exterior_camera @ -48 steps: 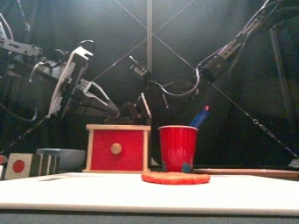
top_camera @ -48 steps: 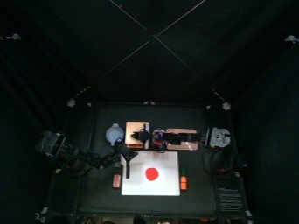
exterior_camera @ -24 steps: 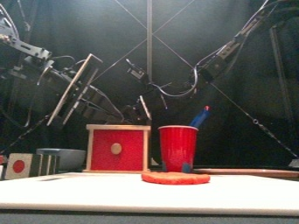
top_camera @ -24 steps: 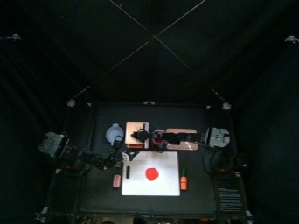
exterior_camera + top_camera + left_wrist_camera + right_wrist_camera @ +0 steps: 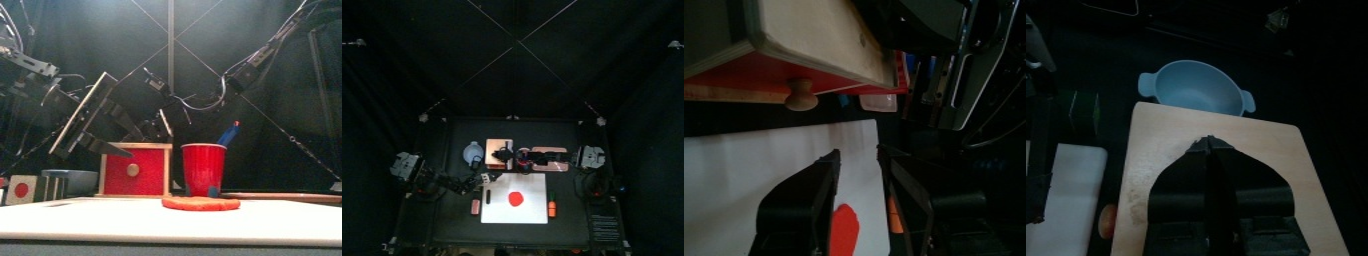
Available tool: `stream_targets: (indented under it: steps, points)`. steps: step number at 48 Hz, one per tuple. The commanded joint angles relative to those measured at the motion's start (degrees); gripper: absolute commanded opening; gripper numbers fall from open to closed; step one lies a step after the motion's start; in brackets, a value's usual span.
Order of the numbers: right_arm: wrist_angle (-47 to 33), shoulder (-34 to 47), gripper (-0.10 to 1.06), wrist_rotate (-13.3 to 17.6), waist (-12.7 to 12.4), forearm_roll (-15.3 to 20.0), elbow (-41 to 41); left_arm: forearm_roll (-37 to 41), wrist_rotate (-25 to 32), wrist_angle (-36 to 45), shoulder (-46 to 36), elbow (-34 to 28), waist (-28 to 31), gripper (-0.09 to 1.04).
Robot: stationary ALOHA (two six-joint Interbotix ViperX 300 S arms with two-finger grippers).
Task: Get the cutter from the drawer then cut the dough then place the extra dough in the bowl
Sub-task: Open the drawer
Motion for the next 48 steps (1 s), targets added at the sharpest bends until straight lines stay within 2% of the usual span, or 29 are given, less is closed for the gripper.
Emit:
stream_targets:
  steps: [1, 16, 48]
  points:
    - [0.3, -1.2, 0.03, -0.1, 0.1, 0.0, -0.7, -0.1, 0.0, 0.4, -0.4, -0.5, 1.0, 0.87]
    - [0.9, -1.2, 0.03, 0.0, 0.7, 0.1, -0.9, -0.7, 0.5, 0.4, 1.7, -0.6, 6.6, 0.87]
    - [0.8, -1.2, 0.03, 0.0, 2.0, 0.1, -1.3, -0.1, 1.8, 0.4, 6.3, -2.8, 9.3, 0.86]
